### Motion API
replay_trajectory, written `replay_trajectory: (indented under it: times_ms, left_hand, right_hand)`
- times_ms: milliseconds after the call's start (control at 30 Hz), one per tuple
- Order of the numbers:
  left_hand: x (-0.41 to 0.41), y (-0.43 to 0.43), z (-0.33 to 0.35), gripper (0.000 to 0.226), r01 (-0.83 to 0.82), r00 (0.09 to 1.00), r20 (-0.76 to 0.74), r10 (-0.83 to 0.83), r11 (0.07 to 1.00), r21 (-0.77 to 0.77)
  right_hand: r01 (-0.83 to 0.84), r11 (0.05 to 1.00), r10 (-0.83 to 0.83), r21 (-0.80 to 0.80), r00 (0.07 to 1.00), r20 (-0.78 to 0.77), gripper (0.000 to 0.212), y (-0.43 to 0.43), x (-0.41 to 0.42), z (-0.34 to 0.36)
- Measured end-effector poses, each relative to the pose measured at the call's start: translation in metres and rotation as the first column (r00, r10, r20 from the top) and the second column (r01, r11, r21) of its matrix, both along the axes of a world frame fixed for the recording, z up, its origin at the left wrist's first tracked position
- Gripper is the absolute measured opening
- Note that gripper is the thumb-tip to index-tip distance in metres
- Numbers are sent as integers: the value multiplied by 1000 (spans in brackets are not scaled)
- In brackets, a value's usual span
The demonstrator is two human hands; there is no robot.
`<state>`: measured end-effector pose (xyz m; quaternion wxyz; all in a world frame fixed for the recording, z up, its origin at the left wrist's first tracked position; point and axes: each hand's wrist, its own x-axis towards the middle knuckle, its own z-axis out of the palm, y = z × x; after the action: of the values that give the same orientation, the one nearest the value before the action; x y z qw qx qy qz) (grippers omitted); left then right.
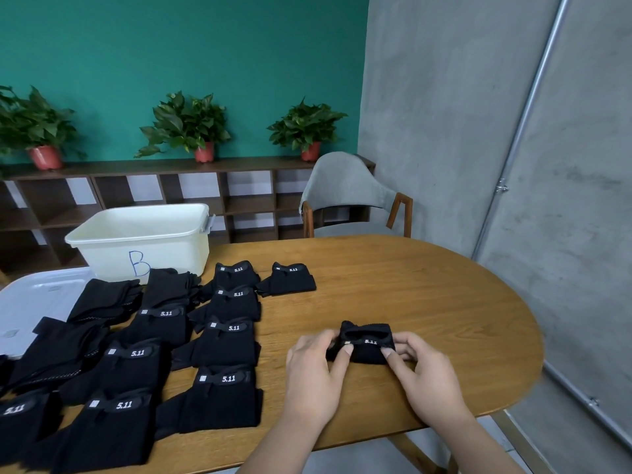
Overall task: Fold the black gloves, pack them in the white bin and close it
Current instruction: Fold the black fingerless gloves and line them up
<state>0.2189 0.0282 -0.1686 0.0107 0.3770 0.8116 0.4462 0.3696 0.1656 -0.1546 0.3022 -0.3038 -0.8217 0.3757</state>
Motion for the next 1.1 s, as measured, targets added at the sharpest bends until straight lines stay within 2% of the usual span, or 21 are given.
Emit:
replay_trajectory:
  times_ms: [167, 300, 433, 500, 567, 667, 733, 833, 933, 1033, 1100]
  left_hand:
    - [-3, 1, -6, 24, -17, 999, 41, 17, 1000, 9]
    - [-7, 4, -14, 37, -2, 999, 54, 2, 1000, 6]
    - [-4, 8, -7, 26, -73, 997, 15, 74, 996, -48]
    - [-1, 8, -2, 28, -99, 995, -3, 99, 994, -53]
    - [1, 9, -1, 30, -105, 992, -70, 101, 993, -60]
    - [1, 10, -4, 24, -87, 984, -163, 75, 994, -70]
    - [1, 10, -6, 16, -81, 977, -202, 64, 994, -77]
    - [0, 12, -10, 25, -139, 962, -254, 103, 982, -128]
    - [-1, 15, -15, 23, -168, 940, -324, 110, 973, -157]
    - [-3, 17, -20, 21, -171, 931, -350, 107, 973, -158]
    - [-3, 16, -21, 21, -177, 923, -364, 126, 978, -112]
  right_hand:
    - [-25, 987, 17, -157, 998, -53, 13, 0, 0, 0]
    - [-14, 985, 7, -170, 999, -40, 26, -1, -1, 3]
    - [10, 1000, -8, -30, 998, 59, 40, -1, -4, 1]
    - [35, 999, -37, 28, 996, 87, 45, 4, -7, -5]
    - [43, 987, -61, 158, 992, 114, 55, 6, -9, -12]
    - [-72, 924, -11, 375, 977, 214, 65, 4, -12, -16]
    - [-201, 875, 19, 441, 923, 383, 58, 3, -15, -18]
    - [-281, 882, 4, 378, 807, 590, 56, 2, -21, -18]
    - [-279, 886, -27, 370, 765, 643, 57, 1, -25, -15]
    - [-262, 904, 2, 337, 792, 610, 57, 1, -21, -15]
    - [-211, 944, 65, 254, 873, 484, 55, 2, -17, -12]
